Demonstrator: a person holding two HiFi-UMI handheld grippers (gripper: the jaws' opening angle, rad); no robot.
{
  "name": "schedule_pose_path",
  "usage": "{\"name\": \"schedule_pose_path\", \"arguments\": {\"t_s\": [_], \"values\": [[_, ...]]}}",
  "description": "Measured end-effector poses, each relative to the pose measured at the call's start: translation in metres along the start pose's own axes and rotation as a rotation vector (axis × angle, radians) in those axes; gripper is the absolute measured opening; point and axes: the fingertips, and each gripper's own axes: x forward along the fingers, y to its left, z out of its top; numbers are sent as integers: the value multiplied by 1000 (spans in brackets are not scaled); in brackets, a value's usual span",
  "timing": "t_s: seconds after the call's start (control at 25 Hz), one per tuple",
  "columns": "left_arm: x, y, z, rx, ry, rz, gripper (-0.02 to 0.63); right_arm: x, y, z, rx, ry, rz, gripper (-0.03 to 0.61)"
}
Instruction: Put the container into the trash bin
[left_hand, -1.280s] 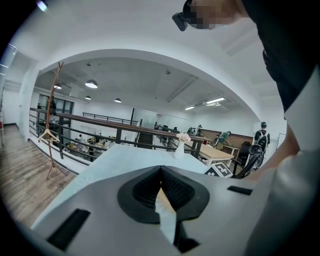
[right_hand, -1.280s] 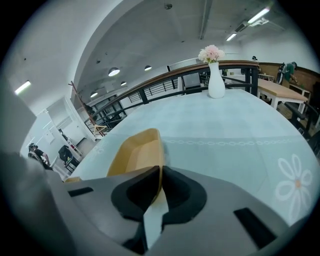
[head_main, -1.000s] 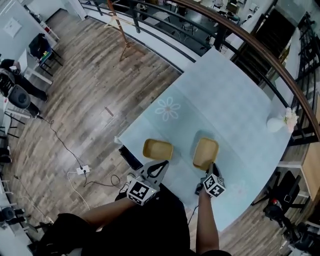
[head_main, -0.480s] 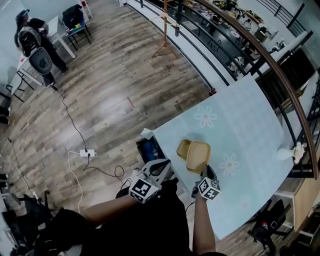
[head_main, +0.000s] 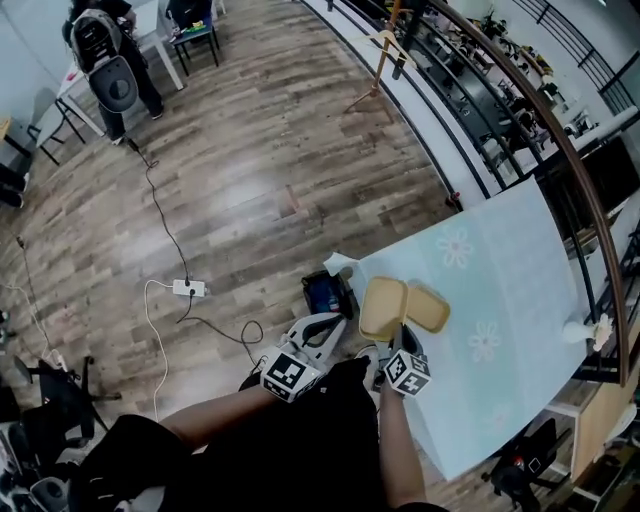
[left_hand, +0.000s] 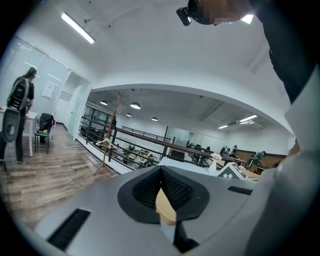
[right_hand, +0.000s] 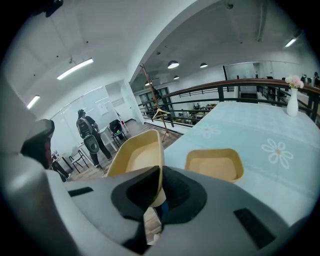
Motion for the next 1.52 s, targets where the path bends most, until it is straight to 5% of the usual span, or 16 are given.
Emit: {"name": "schedule_pose_path", "arguments": {"t_s": [0.4, 0.6, 0.8, 1.52], "values": [[-47, 74, -28, -101, -16, 86, 9, 48, 68, -29, -117, 102, 49, 43], [-63, 106, -52, -80, 36, 125, 9, 83, 84, -72, -101, 192, 70, 41], [-67, 142, -67, -164, 58, 220, 9, 131, 98, -113, -191, 302, 118, 43], [-19, 159, -128, -256, 140, 313, 9, 248, 60, -208, -264, 457, 186, 43]]}}
